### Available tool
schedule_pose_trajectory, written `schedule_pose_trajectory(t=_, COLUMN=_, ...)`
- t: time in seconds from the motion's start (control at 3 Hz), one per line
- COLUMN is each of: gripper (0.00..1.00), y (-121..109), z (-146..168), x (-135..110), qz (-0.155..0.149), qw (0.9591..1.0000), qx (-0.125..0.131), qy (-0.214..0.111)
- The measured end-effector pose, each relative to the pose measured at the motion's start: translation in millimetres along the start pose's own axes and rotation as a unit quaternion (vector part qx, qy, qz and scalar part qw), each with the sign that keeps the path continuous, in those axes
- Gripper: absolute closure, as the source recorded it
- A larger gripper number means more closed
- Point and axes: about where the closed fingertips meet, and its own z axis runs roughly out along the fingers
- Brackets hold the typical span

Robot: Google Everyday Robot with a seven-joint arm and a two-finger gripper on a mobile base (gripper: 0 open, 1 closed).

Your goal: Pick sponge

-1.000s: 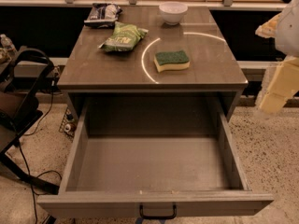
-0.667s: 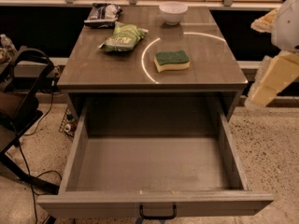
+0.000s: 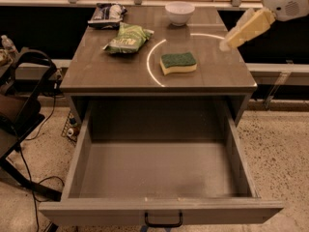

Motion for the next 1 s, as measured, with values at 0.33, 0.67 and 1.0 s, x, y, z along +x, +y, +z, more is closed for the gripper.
schedule_pose_trajectory(t=0.33, gripper=0.0, y=-16.4, z=-5.0, x=-10.9, qz=0.0, qw=0.9995, qx=0.013, qy=-0.029)
schedule_pose_trajectory(t=0.67, gripper=0.0, y=-16.4, z=-5.0, x=-10.9, qz=0.0, qw=0.9995, qx=0.013, qy=-0.029)
schedule_pose_trajectory(t=1.0, gripper=0.0, y=-28.9, z=36.8, x=14.4, qz=0.033, qw=0.9994, qx=-0.01, qy=0.003)
